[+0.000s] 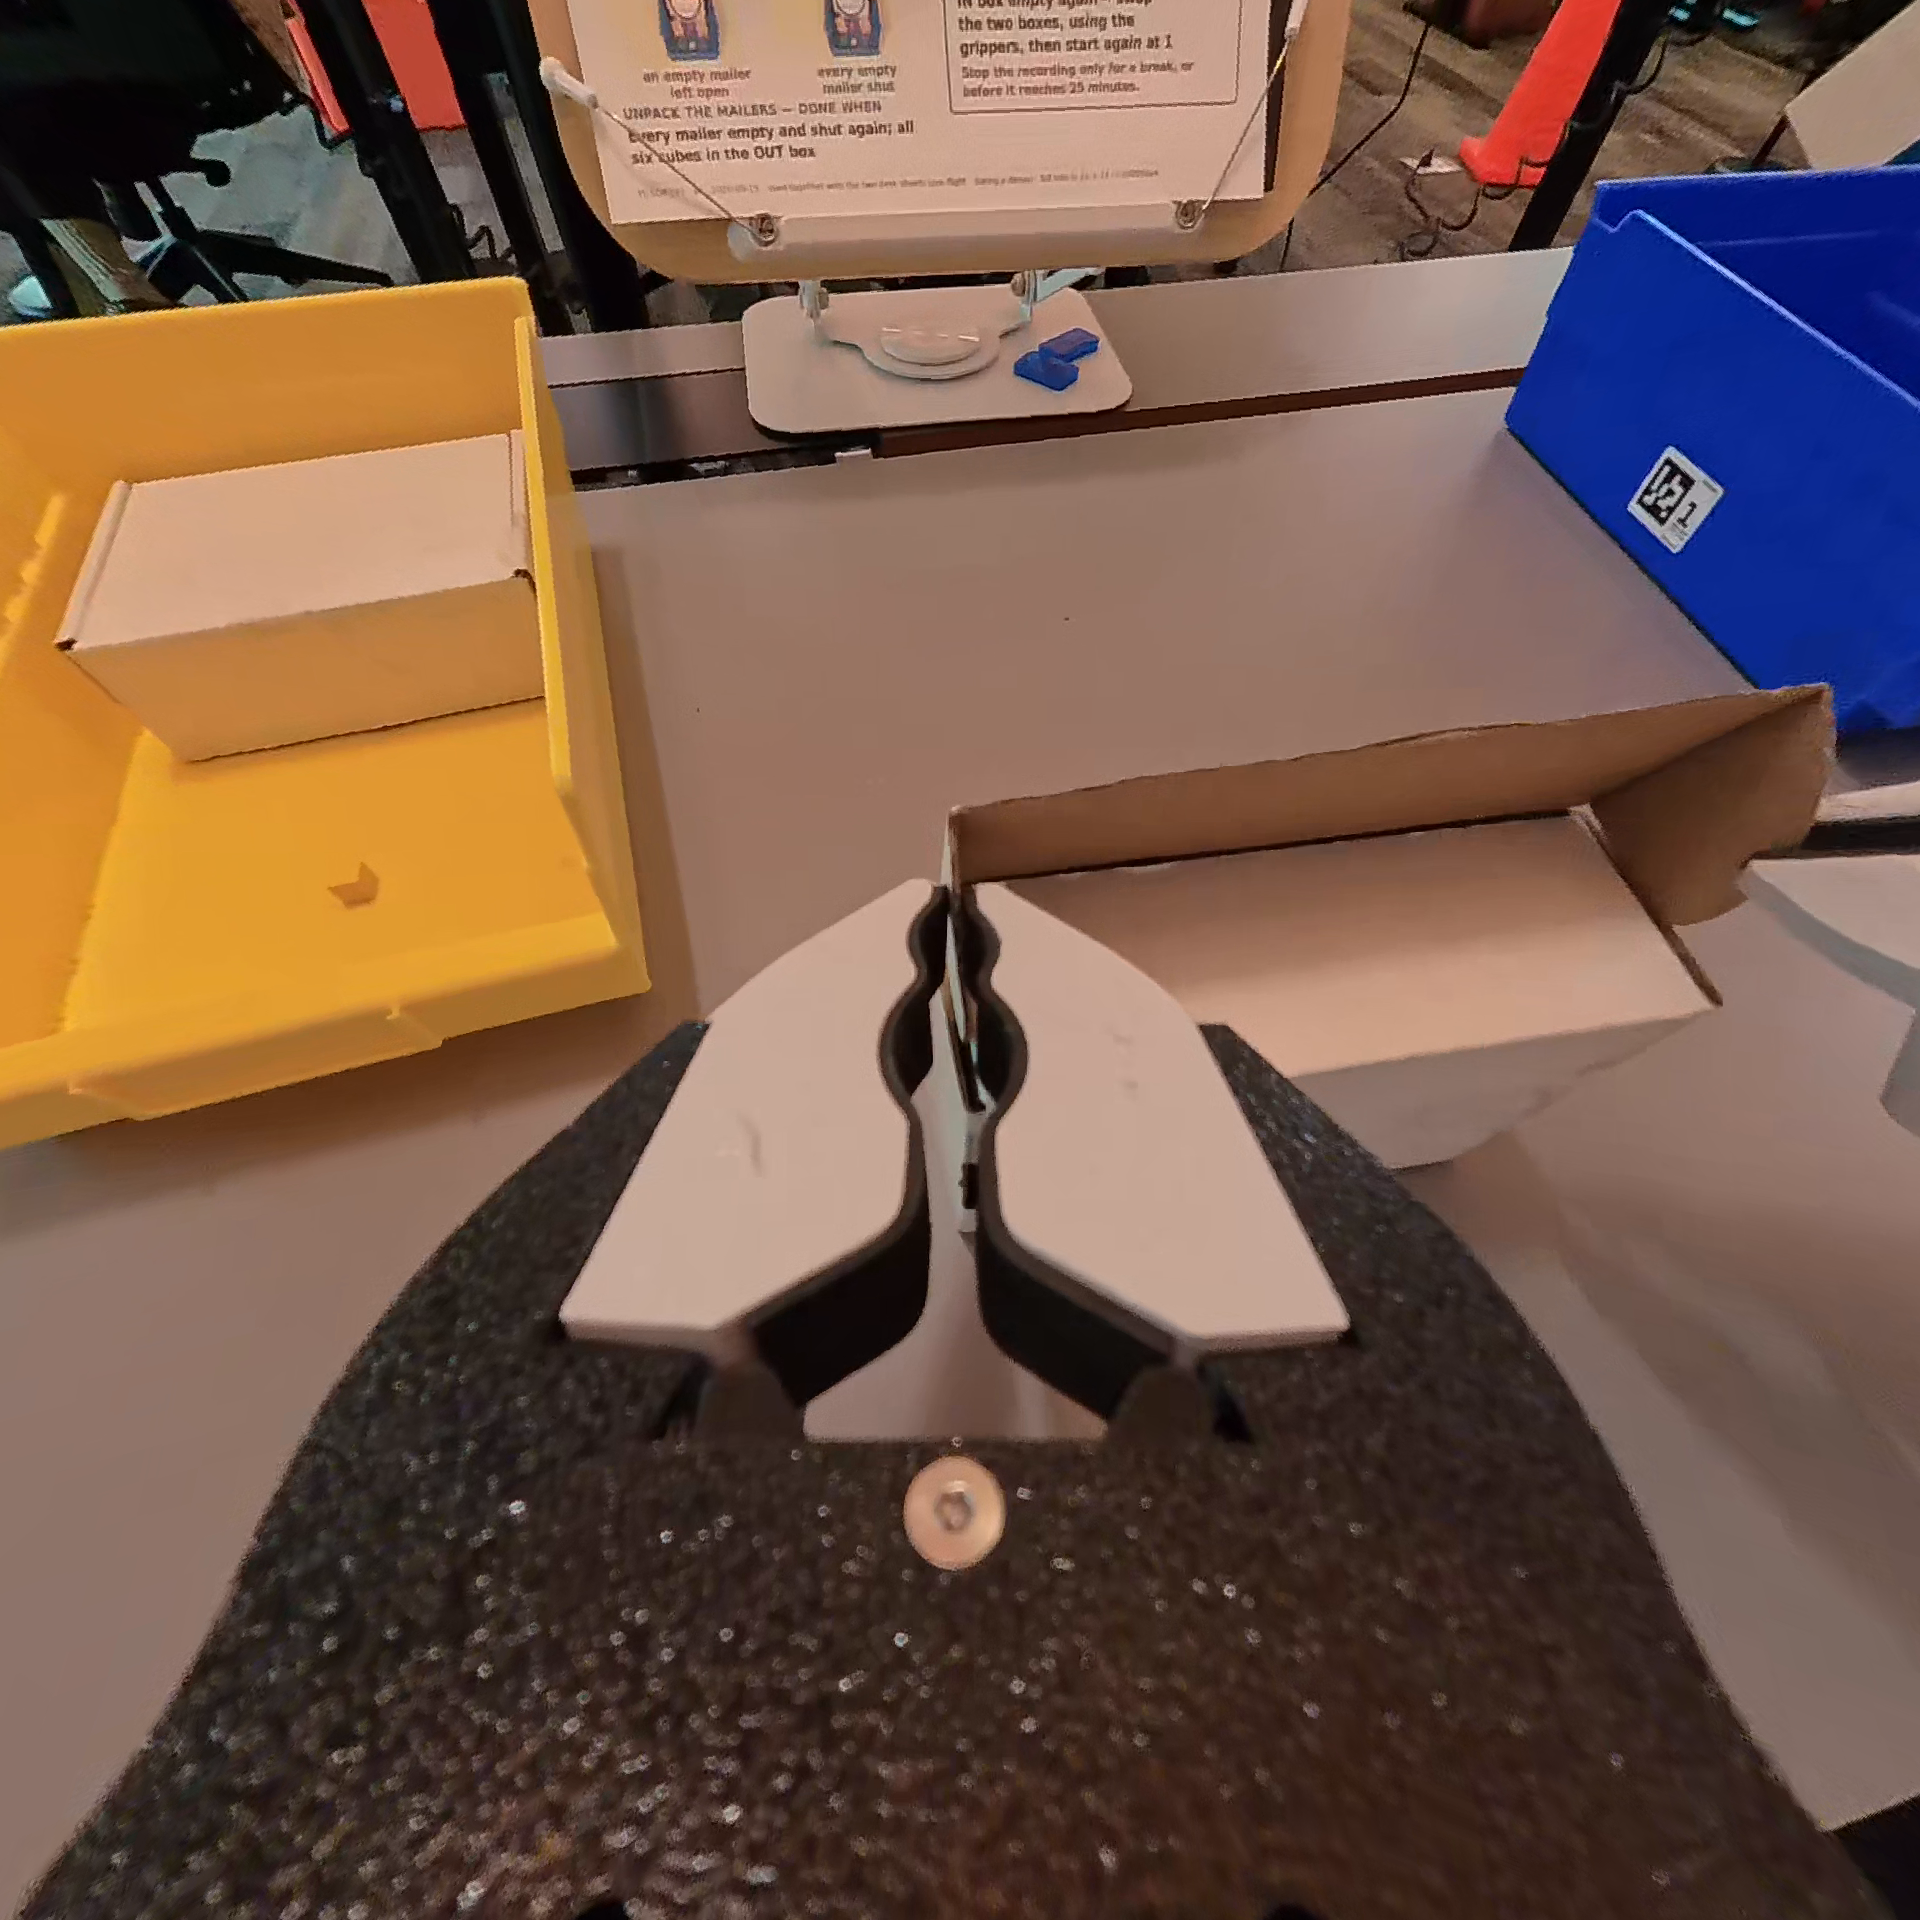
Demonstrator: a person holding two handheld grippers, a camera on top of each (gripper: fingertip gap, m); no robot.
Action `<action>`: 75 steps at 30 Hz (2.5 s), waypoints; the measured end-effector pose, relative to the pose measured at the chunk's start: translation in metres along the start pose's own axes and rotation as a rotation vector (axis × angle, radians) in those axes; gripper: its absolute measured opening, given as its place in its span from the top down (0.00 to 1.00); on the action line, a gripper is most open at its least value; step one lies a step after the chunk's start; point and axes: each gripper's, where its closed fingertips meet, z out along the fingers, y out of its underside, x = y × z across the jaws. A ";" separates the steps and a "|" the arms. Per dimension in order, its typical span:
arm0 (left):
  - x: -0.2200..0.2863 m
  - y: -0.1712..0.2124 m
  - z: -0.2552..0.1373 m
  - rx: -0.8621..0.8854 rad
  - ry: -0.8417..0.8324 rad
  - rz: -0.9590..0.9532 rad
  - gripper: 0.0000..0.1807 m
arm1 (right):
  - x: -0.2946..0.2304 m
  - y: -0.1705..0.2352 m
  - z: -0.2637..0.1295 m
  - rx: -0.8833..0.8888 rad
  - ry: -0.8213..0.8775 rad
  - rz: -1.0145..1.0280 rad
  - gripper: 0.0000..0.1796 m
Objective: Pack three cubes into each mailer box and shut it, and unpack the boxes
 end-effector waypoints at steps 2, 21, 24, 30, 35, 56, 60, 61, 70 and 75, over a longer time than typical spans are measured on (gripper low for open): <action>0.000 0.005 0.001 -0.015 -0.005 0.020 0.99 | -0.002 0.006 0.002 -0.024 -0.005 -0.005 0.97; 0.007 0.023 -0.003 0.047 -0.010 0.120 0.98 | 0.011 -0.020 0.010 -0.074 0.203 -0.582 1.00; 0.007 0.023 -0.010 0.082 0.037 0.183 0.92 | 0.010 -0.016 0.011 -0.091 0.215 -0.535 1.00; 0.001 -0.029 -0.041 0.267 0.050 0.379 1.00 | 0.009 -0.010 0.014 -0.082 0.217 -0.479 1.00; -0.002 -0.043 -0.016 0.244 -0.013 0.773 1.00 | 0.008 -0.010 0.014 -0.100 0.221 -0.481 1.00; -0.003 0.002 0.006 0.165 0.108 0.456 0.95 | 0.000 0.001 0.020 -0.212 -0.021 -0.406 0.76; -0.009 -0.024 -0.007 0.262 0.249 0.150 0.76 | -0.033 0.005 0.021 -0.446 -0.383 -0.313 0.43; -0.009 -0.028 -0.009 0.257 0.282 0.117 0.70 | -0.038 0.008 0.024 -0.505 -0.439 -0.339 0.43; -0.015 -0.004 -0.016 0.050 0.308 0.243 0.52 | -0.061 0.025 0.077 -0.748 -0.612 -0.629 0.48; -0.022 0.002 -0.018 0.011 0.298 0.213 0.51 | -0.067 0.042 0.085 -0.877 -0.639 -0.639 0.52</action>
